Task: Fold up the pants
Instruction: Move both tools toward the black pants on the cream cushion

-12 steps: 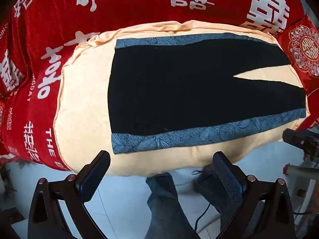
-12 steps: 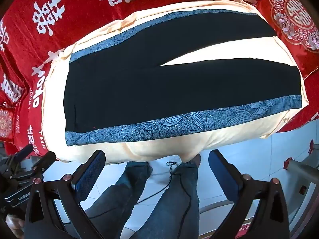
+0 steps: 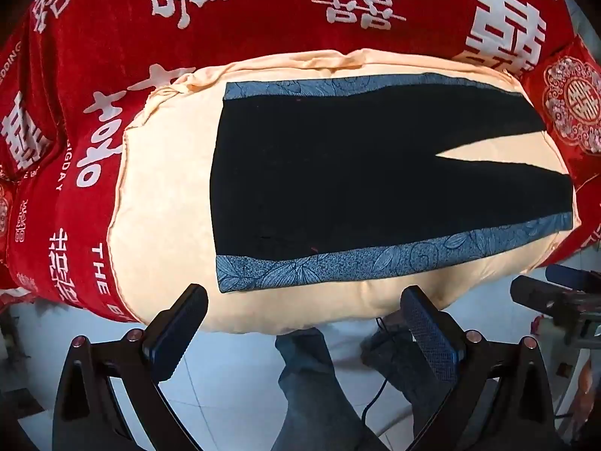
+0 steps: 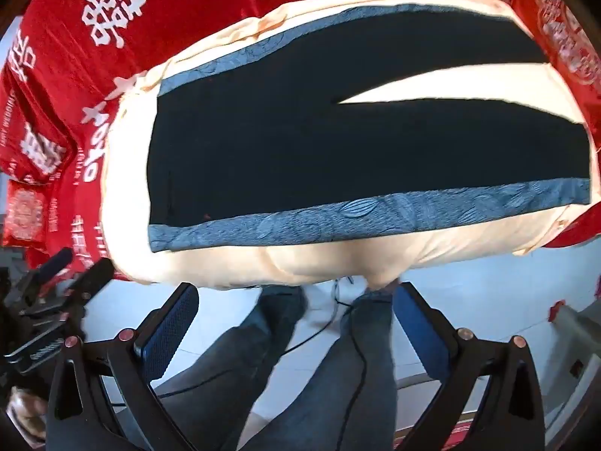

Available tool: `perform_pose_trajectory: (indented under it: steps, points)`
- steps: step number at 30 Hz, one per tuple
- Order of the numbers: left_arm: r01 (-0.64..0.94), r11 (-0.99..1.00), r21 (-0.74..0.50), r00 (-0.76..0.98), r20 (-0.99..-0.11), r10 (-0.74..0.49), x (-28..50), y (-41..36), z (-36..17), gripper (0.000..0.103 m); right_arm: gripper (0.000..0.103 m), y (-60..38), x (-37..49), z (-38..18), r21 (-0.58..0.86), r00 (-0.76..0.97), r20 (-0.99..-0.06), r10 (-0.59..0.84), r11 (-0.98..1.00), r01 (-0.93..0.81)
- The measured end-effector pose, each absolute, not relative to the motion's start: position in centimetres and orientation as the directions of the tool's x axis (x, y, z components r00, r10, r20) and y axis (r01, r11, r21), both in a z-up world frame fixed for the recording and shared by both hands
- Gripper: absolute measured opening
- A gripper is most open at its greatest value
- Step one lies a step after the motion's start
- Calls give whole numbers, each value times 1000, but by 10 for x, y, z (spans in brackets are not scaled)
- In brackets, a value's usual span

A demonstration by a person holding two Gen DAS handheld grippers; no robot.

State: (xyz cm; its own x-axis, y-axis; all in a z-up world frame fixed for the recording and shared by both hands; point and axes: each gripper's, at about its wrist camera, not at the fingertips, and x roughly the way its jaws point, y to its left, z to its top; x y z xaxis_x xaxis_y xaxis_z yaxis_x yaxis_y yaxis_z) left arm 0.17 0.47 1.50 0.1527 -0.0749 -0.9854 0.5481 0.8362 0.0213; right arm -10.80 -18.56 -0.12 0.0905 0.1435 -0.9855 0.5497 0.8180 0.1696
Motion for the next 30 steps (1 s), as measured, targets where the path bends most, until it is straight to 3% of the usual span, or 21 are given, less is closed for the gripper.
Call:
perform_pose_trajectory:
  steps: [30]
  points:
    - [510, 858, 53, 175, -984, -43, -7, -6, 24, 103, 103, -203, -120, 7, 142, 96, -990, 106, 831, 539]
